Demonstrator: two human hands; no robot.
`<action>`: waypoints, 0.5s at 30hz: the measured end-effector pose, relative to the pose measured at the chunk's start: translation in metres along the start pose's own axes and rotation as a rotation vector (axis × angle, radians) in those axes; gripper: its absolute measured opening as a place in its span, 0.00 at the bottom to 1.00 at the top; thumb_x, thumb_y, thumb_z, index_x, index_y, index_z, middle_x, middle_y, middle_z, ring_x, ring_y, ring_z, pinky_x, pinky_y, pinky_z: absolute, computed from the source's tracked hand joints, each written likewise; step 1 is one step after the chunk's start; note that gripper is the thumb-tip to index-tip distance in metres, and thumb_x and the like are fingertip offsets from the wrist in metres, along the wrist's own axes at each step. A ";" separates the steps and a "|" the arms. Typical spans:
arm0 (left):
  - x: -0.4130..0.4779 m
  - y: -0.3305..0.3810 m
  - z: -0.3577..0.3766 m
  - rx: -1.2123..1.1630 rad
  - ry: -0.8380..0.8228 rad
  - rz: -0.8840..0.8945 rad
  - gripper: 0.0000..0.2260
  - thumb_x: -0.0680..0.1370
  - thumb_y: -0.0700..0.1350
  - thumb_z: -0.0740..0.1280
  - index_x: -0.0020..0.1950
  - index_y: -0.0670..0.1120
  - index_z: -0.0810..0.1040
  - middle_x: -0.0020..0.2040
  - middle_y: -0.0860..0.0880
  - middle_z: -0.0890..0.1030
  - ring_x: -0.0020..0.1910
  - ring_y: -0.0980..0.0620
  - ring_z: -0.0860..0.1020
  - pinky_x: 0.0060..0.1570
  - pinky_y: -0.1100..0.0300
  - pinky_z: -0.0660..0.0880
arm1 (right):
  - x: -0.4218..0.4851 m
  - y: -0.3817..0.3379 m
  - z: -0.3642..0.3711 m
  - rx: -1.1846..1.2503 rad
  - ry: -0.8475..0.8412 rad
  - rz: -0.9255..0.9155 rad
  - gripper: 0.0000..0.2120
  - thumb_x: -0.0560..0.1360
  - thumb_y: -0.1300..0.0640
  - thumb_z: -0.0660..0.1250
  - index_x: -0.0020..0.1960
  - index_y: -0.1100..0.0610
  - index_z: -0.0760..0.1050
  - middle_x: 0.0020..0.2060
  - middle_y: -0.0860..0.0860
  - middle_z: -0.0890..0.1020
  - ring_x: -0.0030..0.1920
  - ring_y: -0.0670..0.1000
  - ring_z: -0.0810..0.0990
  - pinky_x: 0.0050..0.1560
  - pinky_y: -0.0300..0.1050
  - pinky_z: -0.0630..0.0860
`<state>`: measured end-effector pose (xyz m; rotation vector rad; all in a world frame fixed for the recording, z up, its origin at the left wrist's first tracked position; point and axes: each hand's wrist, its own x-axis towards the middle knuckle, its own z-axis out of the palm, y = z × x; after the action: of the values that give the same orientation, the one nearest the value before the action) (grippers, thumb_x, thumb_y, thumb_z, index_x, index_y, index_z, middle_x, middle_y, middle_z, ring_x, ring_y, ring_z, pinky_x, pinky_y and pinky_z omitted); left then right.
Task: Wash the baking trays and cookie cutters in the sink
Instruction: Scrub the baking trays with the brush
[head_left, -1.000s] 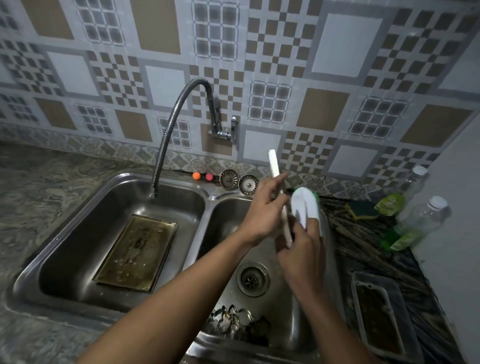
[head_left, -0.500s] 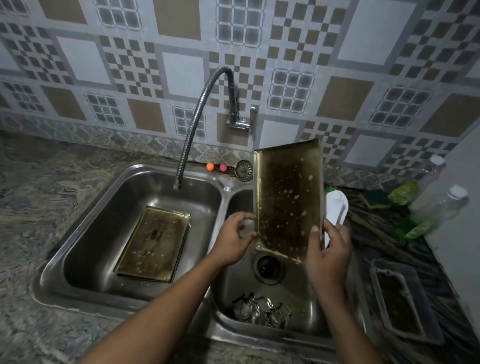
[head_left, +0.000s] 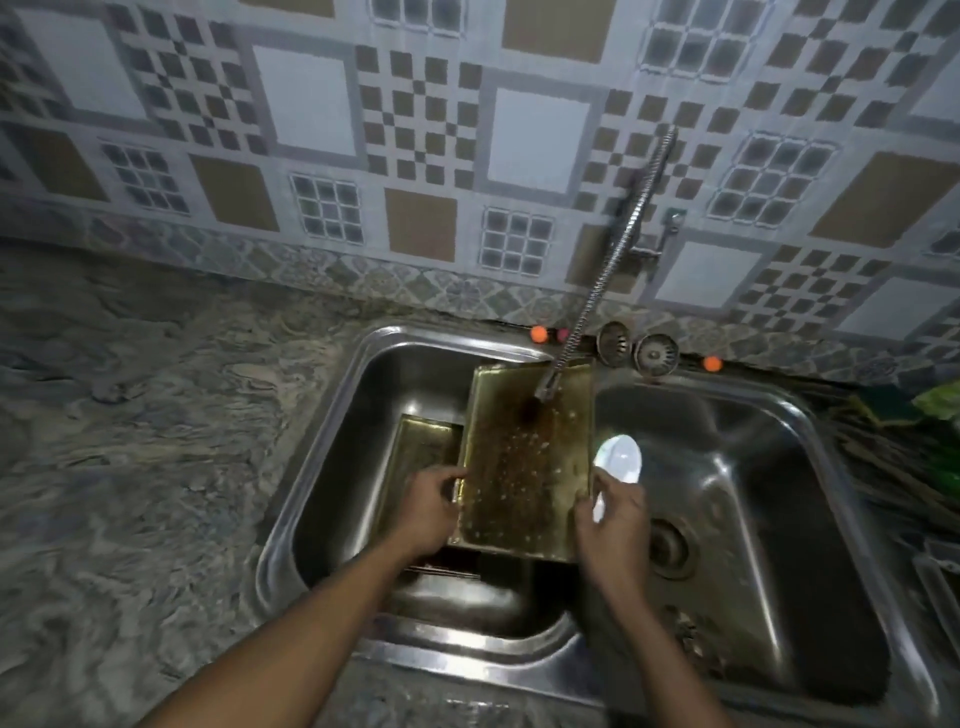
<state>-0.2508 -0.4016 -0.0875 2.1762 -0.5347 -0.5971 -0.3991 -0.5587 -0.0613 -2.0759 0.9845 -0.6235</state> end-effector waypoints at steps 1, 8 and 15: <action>0.000 -0.011 -0.014 0.038 -0.001 -0.026 0.21 0.75 0.31 0.69 0.65 0.47 0.78 0.56 0.40 0.81 0.37 0.56 0.77 0.34 0.70 0.75 | -0.003 -0.007 0.016 -0.030 -0.030 0.012 0.13 0.76 0.59 0.64 0.60 0.56 0.79 0.58 0.59 0.78 0.59 0.57 0.76 0.59 0.40 0.70; 0.017 -0.077 -0.055 0.285 -0.053 -0.099 0.25 0.73 0.31 0.69 0.68 0.47 0.77 0.66 0.46 0.78 0.62 0.48 0.78 0.58 0.59 0.75 | -0.005 -0.011 0.097 -0.226 -0.290 0.230 0.14 0.74 0.56 0.70 0.59 0.57 0.79 0.56 0.56 0.76 0.51 0.56 0.81 0.55 0.46 0.77; 0.033 -0.111 -0.038 0.334 -0.056 -0.157 0.23 0.75 0.29 0.61 0.66 0.49 0.78 0.59 0.48 0.81 0.55 0.51 0.81 0.51 0.63 0.77 | 0.002 0.009 0.130 -0.282 -0.324 0.385 0.05 0.72 0.54 0.73 0.46 0.54 0.80 0.45 0.52 0.80 0.45 0.53 0.81 0.47 0.47 0.79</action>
<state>-0.1828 -0.3321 -0.1613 2.5408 -0.5257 -0.6951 -0.3137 -0.5104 -0.1473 -2.0555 1.2848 0.0516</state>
